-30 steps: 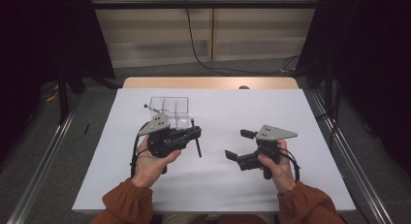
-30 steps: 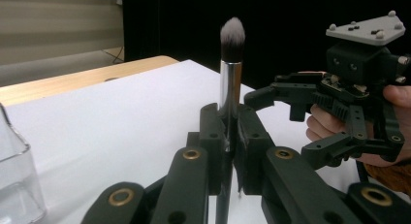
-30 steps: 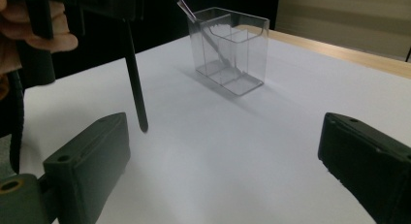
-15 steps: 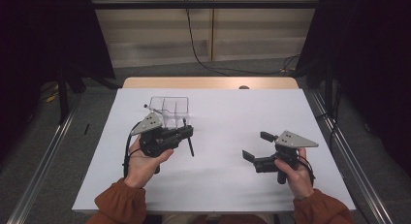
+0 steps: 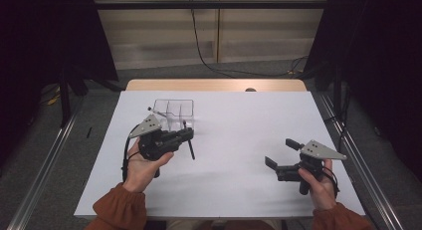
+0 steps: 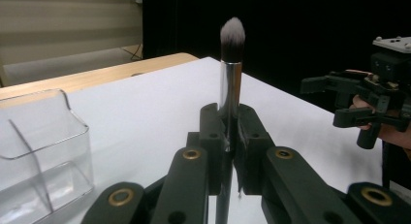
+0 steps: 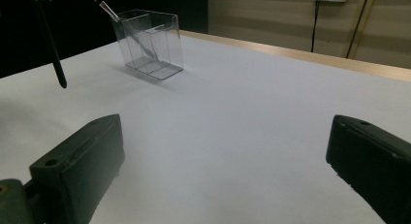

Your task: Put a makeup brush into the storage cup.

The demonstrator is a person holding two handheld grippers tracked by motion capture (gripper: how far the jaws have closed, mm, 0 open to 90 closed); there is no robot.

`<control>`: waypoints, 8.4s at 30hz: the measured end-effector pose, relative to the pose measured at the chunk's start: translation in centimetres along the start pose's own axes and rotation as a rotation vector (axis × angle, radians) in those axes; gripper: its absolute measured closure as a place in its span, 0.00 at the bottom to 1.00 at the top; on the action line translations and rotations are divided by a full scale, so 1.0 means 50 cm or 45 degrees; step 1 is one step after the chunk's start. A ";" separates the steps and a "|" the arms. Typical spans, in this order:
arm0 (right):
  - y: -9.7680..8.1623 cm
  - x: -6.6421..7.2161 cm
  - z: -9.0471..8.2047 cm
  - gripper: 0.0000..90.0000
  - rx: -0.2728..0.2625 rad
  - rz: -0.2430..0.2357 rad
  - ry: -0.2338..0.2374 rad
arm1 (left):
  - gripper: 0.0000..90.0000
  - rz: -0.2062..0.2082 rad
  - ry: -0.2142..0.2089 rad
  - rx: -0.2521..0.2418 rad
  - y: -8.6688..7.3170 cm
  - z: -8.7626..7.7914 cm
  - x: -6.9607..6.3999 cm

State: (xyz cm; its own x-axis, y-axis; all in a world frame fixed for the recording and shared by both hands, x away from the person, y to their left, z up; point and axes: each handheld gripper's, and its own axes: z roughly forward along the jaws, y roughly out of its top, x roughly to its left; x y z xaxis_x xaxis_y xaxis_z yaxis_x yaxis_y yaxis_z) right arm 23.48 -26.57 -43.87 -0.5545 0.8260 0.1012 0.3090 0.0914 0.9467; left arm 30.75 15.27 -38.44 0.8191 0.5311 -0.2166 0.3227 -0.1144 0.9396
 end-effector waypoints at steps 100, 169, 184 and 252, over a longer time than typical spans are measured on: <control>-0.021 -0.007 -0.019 0.00 -0.045 -0.001 -0.048 | 0.93 0.028 0.478 -0.050 0.092 0.012 0.252; -0.027 -0.019 -0.021 0.00 -0.051 0.023 -0.065 | 0.02 -0.021 0.493 -0.082 0.053 0.017 0.271; -0.027 -0.019 -0.024 0.00 -0.051 0.025 -0.075 | 0.02 0.036 0.461 -0.084 0.056 -0.013 0.238; -0.027 -0.012 -0.035 0.00 -0.045 0.007 -0.075 | 0.04 0.038 0.477 -0.116 -0.102 -0.185 0.088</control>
State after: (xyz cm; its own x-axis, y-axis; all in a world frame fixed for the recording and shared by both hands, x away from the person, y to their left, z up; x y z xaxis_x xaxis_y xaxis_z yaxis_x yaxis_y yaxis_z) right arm 22.03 -28.15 -44.69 -0.5062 0.8578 0.0894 0.2841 0.0680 0.9564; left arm 28.33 25.99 -41.71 0.5919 0.8006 -0.0929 0.2444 -0.0685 0.9673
